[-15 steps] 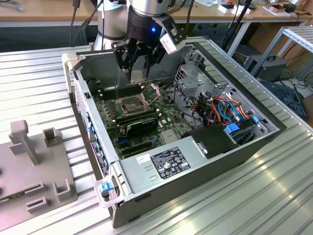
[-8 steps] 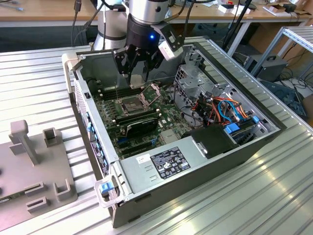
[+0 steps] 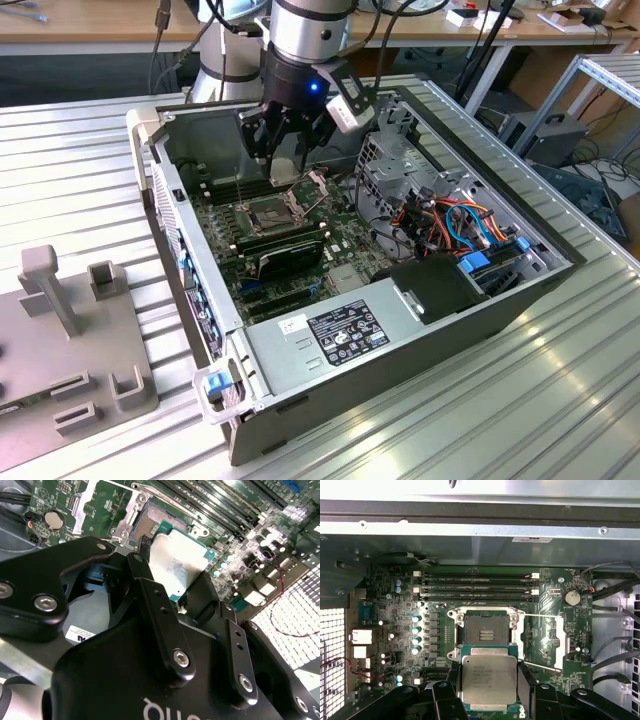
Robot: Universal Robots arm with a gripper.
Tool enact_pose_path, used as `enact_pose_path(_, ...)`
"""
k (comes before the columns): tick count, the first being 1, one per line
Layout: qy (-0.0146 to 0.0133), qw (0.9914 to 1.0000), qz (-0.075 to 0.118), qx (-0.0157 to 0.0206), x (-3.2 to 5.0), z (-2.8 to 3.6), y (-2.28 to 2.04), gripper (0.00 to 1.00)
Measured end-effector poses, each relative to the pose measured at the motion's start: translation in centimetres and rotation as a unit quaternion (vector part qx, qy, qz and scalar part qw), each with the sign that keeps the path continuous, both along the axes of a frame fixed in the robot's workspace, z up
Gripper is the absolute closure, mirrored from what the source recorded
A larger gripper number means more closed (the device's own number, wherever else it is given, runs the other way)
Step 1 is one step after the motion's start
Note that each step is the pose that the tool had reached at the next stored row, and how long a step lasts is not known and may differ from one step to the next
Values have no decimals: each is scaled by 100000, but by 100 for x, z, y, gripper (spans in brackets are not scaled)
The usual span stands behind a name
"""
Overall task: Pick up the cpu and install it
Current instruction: 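Pick up the cpu and move it towards the insertion slot, then place the cpu into insertion slot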
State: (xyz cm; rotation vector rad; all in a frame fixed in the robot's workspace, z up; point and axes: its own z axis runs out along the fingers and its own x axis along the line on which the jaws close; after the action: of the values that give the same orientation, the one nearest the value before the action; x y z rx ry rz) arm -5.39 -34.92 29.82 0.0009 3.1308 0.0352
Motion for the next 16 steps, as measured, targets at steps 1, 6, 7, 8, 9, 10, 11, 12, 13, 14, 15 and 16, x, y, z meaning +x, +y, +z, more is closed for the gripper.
enact_pose_path(1, 6, 100000, 0, -1, 0, -10, 9, 46)
enact_pose_path(6, 11, 100000, 2, -1, 0, -14, 17, 46)
enact_pose_path(7, 9, 100000, 2, -1, 0, -14, 17, 46)
enact_pose_path(8, 9, 100000, 3, 0, 0, -15, 17, 46)
enact_pose_path(9, 8, 100000, 1, -2, 0, -14, 17, 46)
enact_pose_path(10, 9, 100000, -1, -1, 0, -14, 17, 46)
enact_pose_path(11, 8, 100000, 1, -1, 0, -14, 18, 46)
enact_pose_path(12, 8, 100000, 3, -1, 0, -14, 18, 46)
enact_pose_path(13, 9, 100000, 2, -2, 0, -14, 18, 46)
enact_pose_path(14, 8, 100000, 3, -1, 0, -14, 18, 46)
enact_pose_path(15, 9, 100000, 1, -2, 0, -14, 18, 46)
enact_pose_path(16, 8, 100000, 3, 0, 0, -15, 18, 46)
